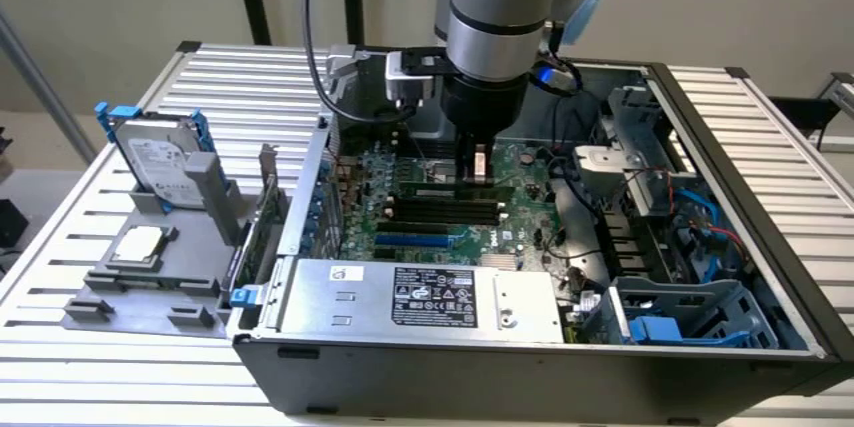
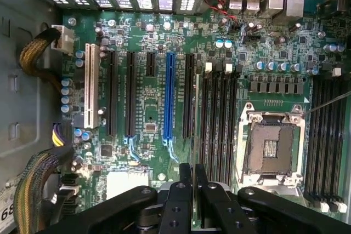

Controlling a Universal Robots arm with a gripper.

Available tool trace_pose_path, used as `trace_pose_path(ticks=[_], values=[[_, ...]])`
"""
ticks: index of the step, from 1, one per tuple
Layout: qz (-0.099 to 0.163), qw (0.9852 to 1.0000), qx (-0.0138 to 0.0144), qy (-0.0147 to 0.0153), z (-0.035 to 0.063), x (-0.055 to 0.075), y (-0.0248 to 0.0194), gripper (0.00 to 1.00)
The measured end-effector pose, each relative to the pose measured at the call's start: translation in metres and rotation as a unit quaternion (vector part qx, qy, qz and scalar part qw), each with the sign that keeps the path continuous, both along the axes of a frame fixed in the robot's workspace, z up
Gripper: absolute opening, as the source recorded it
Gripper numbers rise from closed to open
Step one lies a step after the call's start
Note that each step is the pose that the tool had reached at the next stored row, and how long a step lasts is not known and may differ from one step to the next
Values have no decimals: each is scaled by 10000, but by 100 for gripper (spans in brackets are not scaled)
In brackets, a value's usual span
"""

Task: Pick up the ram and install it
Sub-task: 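Insert the ram into the slot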

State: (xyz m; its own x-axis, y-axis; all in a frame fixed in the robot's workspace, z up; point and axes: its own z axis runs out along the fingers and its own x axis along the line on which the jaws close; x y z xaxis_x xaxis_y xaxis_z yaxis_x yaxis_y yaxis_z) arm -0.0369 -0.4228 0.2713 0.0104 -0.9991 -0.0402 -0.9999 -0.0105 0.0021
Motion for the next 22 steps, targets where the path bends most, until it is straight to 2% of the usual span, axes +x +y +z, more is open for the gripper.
trace_pose_path(ticks=[6, 18, 22], values=[[29, 10000, 1, -2, -110, -16, 53, 14], [29, 10000, 1, -3, -328, -20, 125, 14], [26, 10000, 0, -2, -400, -21, 170, 14]])
